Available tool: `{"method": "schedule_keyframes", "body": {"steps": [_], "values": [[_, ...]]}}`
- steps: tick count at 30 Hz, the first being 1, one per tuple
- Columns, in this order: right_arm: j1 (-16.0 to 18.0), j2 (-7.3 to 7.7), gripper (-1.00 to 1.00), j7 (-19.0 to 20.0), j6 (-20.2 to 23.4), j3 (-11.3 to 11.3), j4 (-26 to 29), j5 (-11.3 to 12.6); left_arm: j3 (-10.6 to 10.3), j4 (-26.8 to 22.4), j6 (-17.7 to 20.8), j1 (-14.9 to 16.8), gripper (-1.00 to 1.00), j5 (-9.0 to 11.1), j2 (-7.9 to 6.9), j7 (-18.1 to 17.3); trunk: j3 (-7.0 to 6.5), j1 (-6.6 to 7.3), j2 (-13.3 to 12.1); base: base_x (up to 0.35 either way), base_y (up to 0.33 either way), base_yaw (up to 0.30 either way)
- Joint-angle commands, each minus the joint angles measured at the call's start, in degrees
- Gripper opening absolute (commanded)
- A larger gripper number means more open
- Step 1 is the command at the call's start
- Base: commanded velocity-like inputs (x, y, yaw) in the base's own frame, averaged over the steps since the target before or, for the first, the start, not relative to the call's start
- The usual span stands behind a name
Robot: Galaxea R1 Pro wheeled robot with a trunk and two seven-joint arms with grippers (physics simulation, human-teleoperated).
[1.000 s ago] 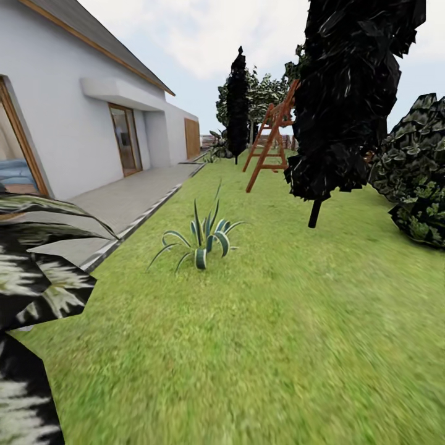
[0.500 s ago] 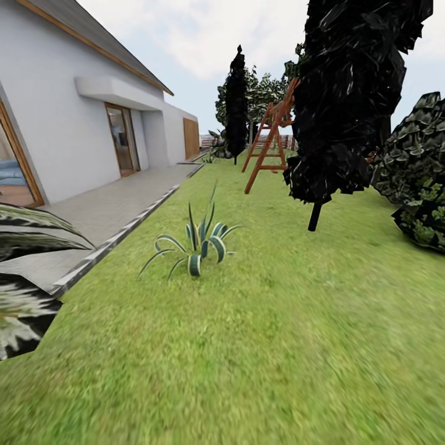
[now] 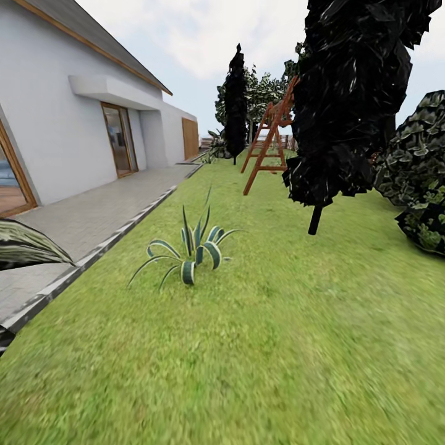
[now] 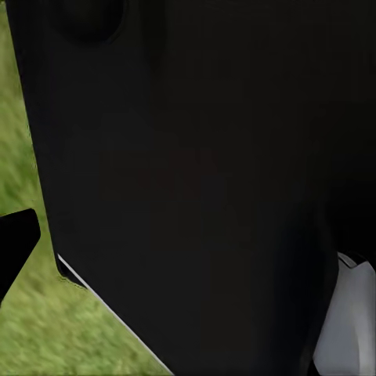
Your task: Take the three Easter eggs out of the wicker basket on the lawn in the garden, then place them on the lawn next to a single tree (choose any tree) so that all three eggs are next to the same tree and none are left in the basket.
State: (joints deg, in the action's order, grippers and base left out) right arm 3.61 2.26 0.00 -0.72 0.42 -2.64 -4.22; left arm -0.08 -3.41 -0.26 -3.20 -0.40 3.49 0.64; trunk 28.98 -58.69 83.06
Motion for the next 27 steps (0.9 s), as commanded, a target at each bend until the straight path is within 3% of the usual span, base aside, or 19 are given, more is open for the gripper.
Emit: {"method": "schedule_keyframes", "body": {"steps": [1,6,11,27], "values": [[0.1,0.01,1.00,0.0,-0.1,0.0,-0.1,-0.4,0.0,-0.1,0.0,0.0,1.00,0.0,0.02,0.1,0.04,-0.03,0.0,0.333,-0.129,0.000],[0.1,0.02,1.00,0.0,-0.1,0.0,-0.1,-0.4,-0.1,-0.1,-0.1,0.0,1.00,-0.2,0.03,0.0,0.04,-0.03,0.0,0.302,-0.014,0.000],[0.1,0.00,1.00,0.0,-0.1,0.0,-0.1,-0.4,-0.2,-0.2,-0.3,0.0,1.00,-0.2,0.03,0.0,0.04,-0.03,0.0,0.046,0.014,0.062],[0.1,-0.06,1.00,-0.1,0.0,0.0,-0.1,-0.4,-0.1,-0.2,-0.3,0.0,1.00,-0.1,0.03,0.0,0.04,-0.03,0.0,0.001,0.000,0.267]]}}
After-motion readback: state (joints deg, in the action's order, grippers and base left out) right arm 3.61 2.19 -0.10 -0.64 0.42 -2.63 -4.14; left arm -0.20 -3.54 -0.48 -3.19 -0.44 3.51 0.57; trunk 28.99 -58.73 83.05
